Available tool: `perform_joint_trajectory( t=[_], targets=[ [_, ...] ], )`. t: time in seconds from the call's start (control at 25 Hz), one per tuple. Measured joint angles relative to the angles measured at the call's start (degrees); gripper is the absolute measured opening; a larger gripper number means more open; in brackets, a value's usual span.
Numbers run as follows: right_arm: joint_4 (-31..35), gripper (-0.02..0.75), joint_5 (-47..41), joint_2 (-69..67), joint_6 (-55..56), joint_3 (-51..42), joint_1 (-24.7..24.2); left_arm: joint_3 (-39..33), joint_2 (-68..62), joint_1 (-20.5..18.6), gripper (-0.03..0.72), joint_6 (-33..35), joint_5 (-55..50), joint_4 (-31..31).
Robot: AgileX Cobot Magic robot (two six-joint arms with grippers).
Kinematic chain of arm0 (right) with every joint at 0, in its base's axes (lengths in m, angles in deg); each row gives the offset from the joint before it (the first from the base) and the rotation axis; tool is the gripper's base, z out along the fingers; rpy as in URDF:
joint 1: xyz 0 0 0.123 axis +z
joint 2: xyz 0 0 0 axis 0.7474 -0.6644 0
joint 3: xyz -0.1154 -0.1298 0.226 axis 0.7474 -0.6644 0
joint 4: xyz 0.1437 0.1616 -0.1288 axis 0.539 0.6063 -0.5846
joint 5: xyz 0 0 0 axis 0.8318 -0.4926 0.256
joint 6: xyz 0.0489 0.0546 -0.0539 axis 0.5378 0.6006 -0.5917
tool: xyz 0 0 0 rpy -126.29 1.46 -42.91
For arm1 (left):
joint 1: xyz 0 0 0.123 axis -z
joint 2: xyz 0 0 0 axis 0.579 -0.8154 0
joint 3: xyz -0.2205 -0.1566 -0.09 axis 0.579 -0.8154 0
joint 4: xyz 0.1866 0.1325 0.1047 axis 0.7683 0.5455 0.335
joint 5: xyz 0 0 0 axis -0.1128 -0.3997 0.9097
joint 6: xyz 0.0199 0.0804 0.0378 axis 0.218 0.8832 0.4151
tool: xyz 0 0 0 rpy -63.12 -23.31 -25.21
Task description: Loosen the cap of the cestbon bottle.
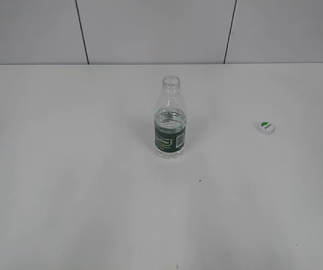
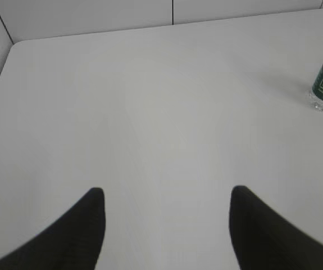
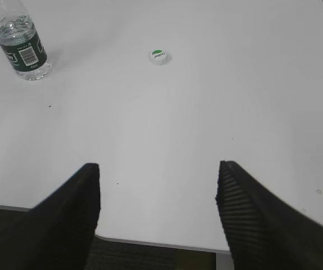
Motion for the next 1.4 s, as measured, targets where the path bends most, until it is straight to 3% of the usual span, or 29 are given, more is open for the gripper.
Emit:
perform_joint_trajectory(
  t=[0.32, 1.4],
  targets=[
    [-2.3, 0.501, 0.1, 0.0, -1.0, 0.0, -3.6, 0.0, 0.0, 0.0, 0.424, -0.2, 0.0, -3.1],
    [-2.5, 0.501, 0.1, 0.0, -1.2, 0.0, -3.7, 0.0, 0.0, 0.0, 0.423, -0.3, 0.0, -2.9]
  ],
)
